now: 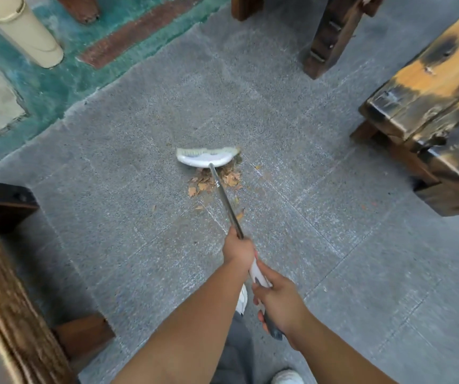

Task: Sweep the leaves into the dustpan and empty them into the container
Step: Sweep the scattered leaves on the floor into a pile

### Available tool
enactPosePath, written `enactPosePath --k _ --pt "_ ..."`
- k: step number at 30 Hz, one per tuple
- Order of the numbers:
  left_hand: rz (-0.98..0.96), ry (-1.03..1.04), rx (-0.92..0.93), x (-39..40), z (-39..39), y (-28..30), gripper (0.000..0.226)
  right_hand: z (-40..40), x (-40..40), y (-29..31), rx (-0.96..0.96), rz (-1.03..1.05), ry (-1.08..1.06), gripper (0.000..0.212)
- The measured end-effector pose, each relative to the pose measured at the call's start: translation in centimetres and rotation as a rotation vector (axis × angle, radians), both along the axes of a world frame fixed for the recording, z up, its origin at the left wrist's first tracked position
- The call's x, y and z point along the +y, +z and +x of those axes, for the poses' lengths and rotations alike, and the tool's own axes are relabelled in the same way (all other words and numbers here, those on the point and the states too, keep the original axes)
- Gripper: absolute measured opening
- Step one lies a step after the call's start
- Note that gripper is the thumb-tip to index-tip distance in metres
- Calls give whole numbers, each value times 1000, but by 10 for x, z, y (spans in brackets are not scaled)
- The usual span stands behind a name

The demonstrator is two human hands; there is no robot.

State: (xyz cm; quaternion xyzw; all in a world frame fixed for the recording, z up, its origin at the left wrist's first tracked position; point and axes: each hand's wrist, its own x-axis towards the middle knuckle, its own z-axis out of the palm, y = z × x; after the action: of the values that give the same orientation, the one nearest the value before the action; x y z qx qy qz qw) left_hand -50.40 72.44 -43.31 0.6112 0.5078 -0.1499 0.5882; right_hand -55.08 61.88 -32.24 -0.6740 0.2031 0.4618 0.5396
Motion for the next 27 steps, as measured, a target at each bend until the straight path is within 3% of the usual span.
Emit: enactPosePath --k 4,7,11,16,23,27 --pt "8 -71 -106 10 20 19 45 4 8 12 -81 44 -51 50" --pt "1 -141 -132 16 53 22 36 26 19 8 -64 61 -159 51" --pt "38 -300 -135 17 100 3 20 59 35 -13 -35 58 -318 51" --pt "-96 -421 -163 26 126 -24 24 81 69 -47 45 115 -603 51" --pt "-69 -484 -51 61 62 -42 29 15 112 -63 134 132 -688 52" --pt "-20 -494 5 77 0 -39 49 -44 127 -52 160 144 -695 52"
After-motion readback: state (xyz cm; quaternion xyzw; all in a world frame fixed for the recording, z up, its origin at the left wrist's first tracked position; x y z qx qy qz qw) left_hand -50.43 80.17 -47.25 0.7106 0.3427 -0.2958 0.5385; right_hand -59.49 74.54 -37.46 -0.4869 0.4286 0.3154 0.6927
